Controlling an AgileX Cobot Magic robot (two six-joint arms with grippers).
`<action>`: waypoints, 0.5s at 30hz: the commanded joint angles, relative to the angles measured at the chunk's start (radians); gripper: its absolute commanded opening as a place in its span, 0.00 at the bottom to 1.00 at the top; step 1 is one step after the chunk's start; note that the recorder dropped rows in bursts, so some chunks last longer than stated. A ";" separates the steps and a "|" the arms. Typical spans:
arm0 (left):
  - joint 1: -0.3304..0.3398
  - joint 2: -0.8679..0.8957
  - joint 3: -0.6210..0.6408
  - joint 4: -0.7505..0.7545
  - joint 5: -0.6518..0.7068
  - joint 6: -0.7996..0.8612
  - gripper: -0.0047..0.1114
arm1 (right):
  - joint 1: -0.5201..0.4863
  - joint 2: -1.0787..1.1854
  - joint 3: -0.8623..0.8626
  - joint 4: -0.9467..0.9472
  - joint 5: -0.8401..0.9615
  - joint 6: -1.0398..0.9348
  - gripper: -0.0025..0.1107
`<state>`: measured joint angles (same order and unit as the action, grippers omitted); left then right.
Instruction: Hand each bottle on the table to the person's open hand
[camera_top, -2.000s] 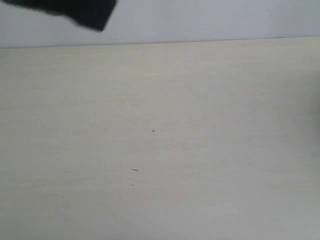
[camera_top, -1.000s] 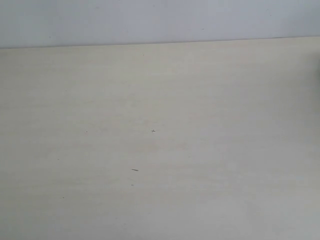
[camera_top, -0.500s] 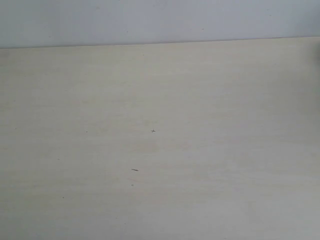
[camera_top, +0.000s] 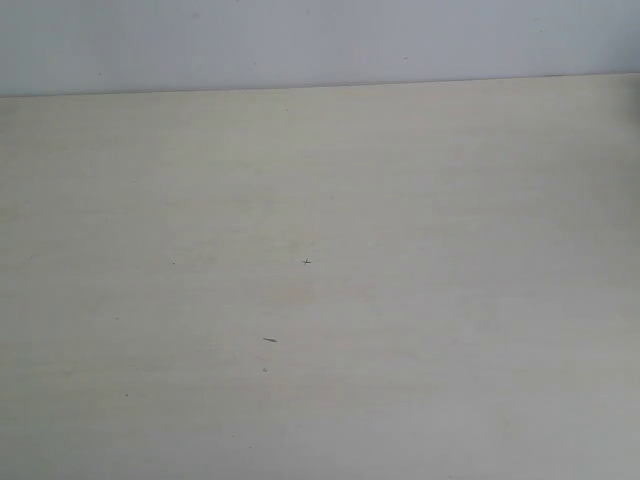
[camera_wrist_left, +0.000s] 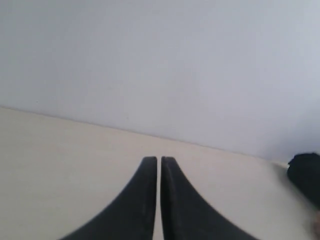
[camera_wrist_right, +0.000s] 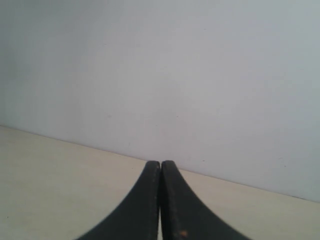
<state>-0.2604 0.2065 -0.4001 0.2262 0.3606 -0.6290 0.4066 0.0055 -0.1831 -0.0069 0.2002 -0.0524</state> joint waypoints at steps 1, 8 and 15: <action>0.106 -0.087 0.227 -0.021 -0.244 -0.146 0.09 | 0.000 -0.005 0.003 0.000 -0.005 0.001 0.02; 0.157 -0.180 0.400 0.010 -0.389 -0.153 0.09 | 0.000 -0.005 0.003 0.000 -0.005 0.001 0.02; 0.157 -0.182 0.400 0.045 -0.349 -0.129 0.09 | 0.000 -0.005 0.003 0.000 -0.005 0.001 0.02</action>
<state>-0.1051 0.0320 -0.0036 0.2552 0.0071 -0.7679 0.4066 0.0055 -0.1831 -0.0069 0.2002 -0.0524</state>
